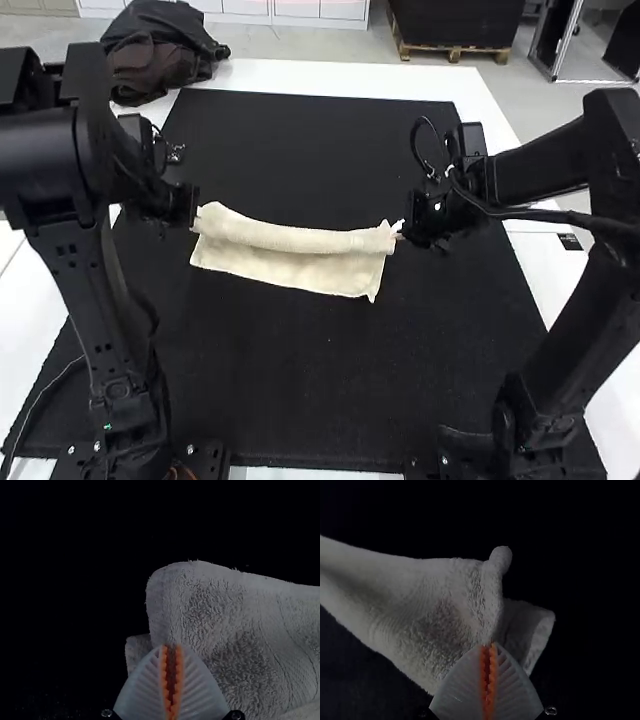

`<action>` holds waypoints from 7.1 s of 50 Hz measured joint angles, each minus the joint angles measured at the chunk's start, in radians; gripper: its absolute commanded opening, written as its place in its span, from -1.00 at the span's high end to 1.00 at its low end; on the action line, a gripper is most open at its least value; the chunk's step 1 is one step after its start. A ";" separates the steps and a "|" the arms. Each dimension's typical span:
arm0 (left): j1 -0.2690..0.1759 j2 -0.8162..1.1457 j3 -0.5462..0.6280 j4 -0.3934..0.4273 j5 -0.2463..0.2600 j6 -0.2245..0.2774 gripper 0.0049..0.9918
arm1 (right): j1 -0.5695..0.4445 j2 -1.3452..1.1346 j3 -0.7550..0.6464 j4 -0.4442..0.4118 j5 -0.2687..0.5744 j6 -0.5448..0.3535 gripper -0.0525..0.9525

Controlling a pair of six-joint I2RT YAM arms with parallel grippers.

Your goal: Fold the towel.

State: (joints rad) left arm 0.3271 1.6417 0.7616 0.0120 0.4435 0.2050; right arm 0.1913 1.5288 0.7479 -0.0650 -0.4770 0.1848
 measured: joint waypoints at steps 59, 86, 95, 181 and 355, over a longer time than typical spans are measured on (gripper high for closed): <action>0.026 -0.011 -0.289 0.430 -0.067 0.035 -0.66 | 0.000 0.140 -0.162 0.244 0.047 -0.036 -0.22; 0.084 -0.026 -0.295 0.509 -0.116 -0.018 -0.95 | -0.004 0.129 -0.132 0.193 0.043 -0.042 -0.91; 0.092 -0.046 -0.295 0.509 -0.115 -0.050 -0.95 | -0.003 0.129 -0.099 0.153 0.042 -0.035 -0.91; 0.092 -0.147 -0.280 0.452 -0.115 -0.147 -0.95 | 0.144 0.234 -0.054 0.263 0.048 0.048 -0.61; 0.144 -0.498 -0.394 0.340 -0.149 -0.207 -0.95 | 0.607 0.708 0.763 0.141 -0.048 0.186 0.95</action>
State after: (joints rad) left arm 0.4713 1.1435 0.3679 0.3515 0.2947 -0.0017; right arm 0.7986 2.2364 1.5105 0.0757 -0.5247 0.3706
